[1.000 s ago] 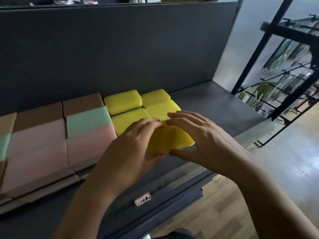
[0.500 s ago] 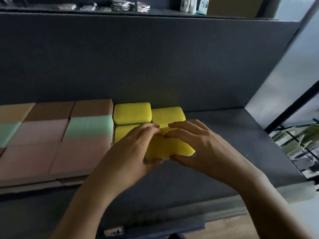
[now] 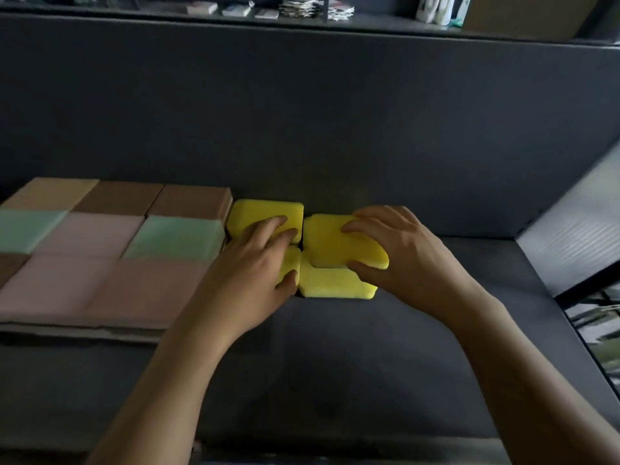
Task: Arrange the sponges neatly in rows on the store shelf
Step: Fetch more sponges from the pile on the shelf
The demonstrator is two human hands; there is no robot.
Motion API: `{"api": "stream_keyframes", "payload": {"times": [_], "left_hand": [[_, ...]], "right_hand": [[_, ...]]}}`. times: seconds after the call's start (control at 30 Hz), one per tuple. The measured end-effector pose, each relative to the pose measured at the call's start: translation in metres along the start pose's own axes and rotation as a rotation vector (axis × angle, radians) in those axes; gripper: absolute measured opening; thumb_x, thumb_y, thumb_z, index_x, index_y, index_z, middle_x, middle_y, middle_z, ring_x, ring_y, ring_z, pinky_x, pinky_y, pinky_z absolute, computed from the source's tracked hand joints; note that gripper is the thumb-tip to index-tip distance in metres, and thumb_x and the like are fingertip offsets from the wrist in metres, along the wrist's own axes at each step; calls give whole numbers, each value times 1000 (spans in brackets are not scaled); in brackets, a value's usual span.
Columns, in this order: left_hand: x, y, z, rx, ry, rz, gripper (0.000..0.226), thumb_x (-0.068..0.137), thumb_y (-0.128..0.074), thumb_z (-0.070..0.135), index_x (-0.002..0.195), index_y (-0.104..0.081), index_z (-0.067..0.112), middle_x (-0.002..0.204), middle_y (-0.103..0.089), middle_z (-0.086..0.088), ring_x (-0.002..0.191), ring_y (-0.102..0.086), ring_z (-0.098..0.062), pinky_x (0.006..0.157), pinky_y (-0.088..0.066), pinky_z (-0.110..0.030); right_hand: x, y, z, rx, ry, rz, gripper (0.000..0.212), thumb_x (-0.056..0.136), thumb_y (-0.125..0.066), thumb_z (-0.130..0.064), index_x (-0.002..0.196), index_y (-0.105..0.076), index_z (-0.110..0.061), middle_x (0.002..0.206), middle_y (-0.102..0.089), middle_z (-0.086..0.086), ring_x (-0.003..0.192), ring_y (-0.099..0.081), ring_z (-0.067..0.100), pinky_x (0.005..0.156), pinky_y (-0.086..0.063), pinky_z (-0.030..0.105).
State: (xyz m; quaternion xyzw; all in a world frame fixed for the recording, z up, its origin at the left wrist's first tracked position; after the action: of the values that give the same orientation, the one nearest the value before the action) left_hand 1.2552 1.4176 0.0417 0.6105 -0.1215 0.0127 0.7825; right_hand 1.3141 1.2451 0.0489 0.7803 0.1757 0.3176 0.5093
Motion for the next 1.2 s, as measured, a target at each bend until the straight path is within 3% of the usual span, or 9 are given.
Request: {"api": "stream_keyframes", "payload": {"times": [0.3,0.67,0.9,1.2], "left_hand": [[18,-15,-15,30,39,-54,54,90,-61,28,141,-48,16,152,-35,-3,133,-41,-27,98,-45,-39],[18,-22,-17,49,11,-68,56,88,-63,28,139,-48,12,149,-38,-3,137,-36,-24,99,-45,-39],[17,-26,-17,51,10,-67,62,84,-67,30,139,-47,11,148,-39,-5,138,-35,-27,100,-43,-41],[15,-28,-16,64,18,-49,61,81,-69,31,135,-49,11,147,-41,-7,138,-37,-30,98,-45,-43]], "right_hand": [[23,-16,16,-28,-56,17,50,86,-71,-41,133,-58,-28,140,-52,-4,127,-49,20,96,-48,38],[30,-36,15,-154,-68,67,45,85,-74,-35,127,-65,-25,142,-55,-2,132,-48,27,101,-41,46],[31,-44,2,-177,-77,21,55,83,-76,-34,135,-59,-27,141,-54,0,128,-48,32,93,-48,49],[36,-47,1,-164,-136,58,49,81,-79,-26,128,-63,-29,134,-59,-2,122,-51,32,88,-48,46]]}}
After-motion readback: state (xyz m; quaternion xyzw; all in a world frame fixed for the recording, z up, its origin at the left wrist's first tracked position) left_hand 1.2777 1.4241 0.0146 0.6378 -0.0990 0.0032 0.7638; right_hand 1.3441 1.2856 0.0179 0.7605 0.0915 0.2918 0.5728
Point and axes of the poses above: each hand's wrist, its own x-axis towards the middle knuckle, its own y-axis out of the back of the hand, z = x × y, the point moved 8 cm from there along x, towards the middle knuckle
